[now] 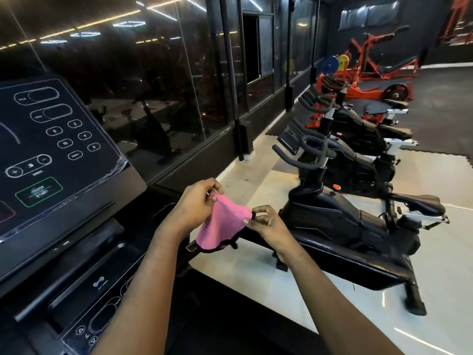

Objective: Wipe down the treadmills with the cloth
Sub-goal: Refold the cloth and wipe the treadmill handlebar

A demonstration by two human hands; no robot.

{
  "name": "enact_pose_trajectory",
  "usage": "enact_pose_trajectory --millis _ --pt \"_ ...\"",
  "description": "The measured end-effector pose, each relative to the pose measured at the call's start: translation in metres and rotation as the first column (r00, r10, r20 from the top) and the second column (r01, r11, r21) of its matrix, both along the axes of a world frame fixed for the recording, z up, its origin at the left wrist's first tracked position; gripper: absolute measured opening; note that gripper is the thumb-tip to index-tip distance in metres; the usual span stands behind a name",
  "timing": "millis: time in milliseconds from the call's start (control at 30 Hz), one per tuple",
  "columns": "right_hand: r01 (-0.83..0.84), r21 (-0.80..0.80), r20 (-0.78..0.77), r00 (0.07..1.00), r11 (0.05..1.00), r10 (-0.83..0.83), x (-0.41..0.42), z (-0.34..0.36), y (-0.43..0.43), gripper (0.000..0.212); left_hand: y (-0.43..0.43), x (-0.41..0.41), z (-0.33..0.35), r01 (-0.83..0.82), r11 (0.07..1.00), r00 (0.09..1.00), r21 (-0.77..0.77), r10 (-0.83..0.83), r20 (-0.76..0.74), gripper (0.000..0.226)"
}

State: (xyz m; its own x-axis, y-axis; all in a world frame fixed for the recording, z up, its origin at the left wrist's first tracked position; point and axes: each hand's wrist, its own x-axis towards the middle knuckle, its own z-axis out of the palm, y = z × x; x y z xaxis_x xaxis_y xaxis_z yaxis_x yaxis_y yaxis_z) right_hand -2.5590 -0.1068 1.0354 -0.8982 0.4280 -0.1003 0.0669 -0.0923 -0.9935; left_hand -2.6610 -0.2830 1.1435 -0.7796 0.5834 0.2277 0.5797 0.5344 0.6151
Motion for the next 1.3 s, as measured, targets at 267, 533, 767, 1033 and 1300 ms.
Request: enact_pose_trajectory --millis 267,533,767,1033,1300 --pt "0.127 0.228 -0.031 0.992 0.965 -0.123 -0.011 0.003 -0.01 0.012 -0.024 0.001 0.003 0.176 0.941 0.942 -0.291 -0.075 0.328 0.025" --pt "-0.352 0.535 -0.097 0.878 0.769 0.469 0.004 0.069 0.006 0.016 -0.015 0.013 -0.037 0.314 0.946 0.864 -0.081 -0.249 0.438 0.072" --pt "-0.192 0.644 -0.031 0.961 0.74 0.276 0.018 0.068 0.051 0.015 0.008 0.014 -0.075 0.284 0.951 0.939 -0.12 -0.25 0.237 0.028" --pt "-0.123 0.647 0.094 0.992 0.752 0.081 0.038 0.034 0.088 0.01 0.008 -0.004 -0.021 0.148 0.989 0.987 0.003 -0.148 0.066 0.018" --pt "-0.439 0.452 0.239 0.898 0.777 0.369 0.051 0.045 0.099 0.042 -0.001 -0.017 0.007 -0.013 0.975 0.989 0.224 0.045 -0.139 0.025"
